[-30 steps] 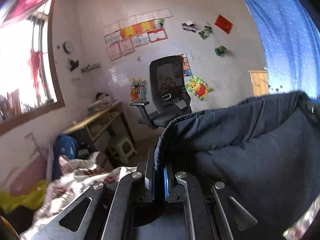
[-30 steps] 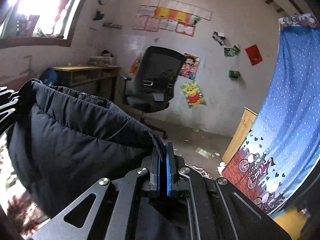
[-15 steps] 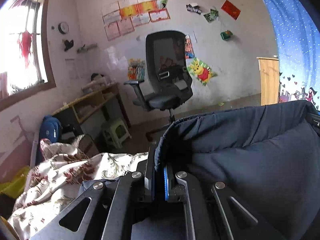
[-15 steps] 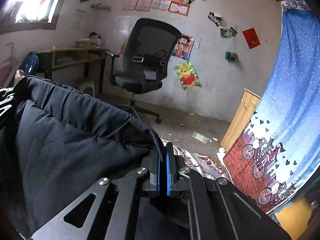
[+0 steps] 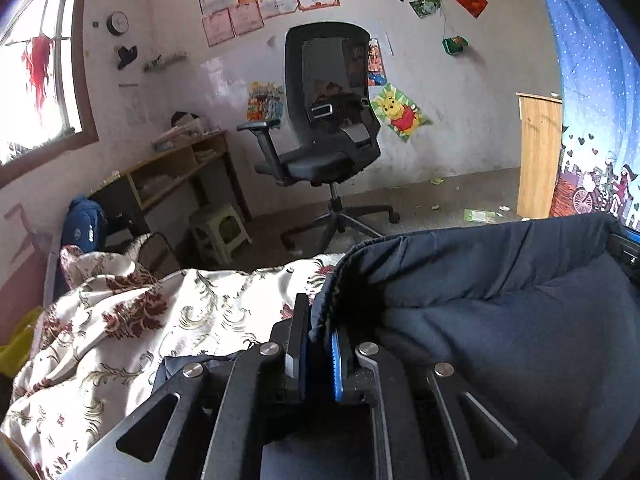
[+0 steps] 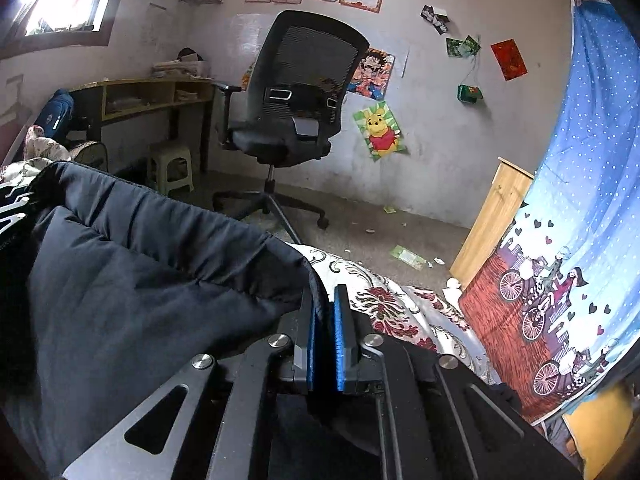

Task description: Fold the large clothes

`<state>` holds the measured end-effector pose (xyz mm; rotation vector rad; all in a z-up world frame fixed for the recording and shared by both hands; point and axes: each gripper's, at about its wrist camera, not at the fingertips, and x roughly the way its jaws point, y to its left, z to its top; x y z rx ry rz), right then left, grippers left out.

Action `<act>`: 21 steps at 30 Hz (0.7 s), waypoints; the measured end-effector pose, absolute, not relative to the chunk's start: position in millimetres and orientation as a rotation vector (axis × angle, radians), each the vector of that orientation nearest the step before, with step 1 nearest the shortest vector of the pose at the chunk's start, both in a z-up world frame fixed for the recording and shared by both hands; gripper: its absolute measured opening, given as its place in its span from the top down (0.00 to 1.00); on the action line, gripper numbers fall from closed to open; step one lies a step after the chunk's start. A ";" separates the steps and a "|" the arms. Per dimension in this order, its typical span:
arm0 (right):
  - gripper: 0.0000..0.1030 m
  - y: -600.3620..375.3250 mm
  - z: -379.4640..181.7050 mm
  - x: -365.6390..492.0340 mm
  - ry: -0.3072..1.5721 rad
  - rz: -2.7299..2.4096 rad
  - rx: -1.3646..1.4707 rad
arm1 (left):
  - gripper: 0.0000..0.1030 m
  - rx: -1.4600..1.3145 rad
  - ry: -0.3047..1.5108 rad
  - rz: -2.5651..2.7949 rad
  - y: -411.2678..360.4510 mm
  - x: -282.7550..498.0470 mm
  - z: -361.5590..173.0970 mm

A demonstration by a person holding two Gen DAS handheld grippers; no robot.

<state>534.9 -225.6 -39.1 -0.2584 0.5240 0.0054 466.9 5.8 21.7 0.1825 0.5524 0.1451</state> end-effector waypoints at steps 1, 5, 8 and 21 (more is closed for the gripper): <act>0.88 -226.4 -37.0 534.5 0.520 0.008 -0.255 | 0.91 0.175 0.563 0.136 7.1 467.8 21.6; 0.39 -232.3 -25.5 521.7 0.480 0.020 -0.229 | 0.71 0.123 0.571 0.101 17.0 463.8 26.3; 0.37 -238.3 -20.0 505.5 0.486 0.061 -0.228 | 0.15 0.033 0.490 0.117 33.8 445.1 41.0; 0.25 -257.9 -60.7 438.0 0.702 0.367 -0.086 | 0.09 -0.016 0.613 -0.160 41.7 370.7 26.5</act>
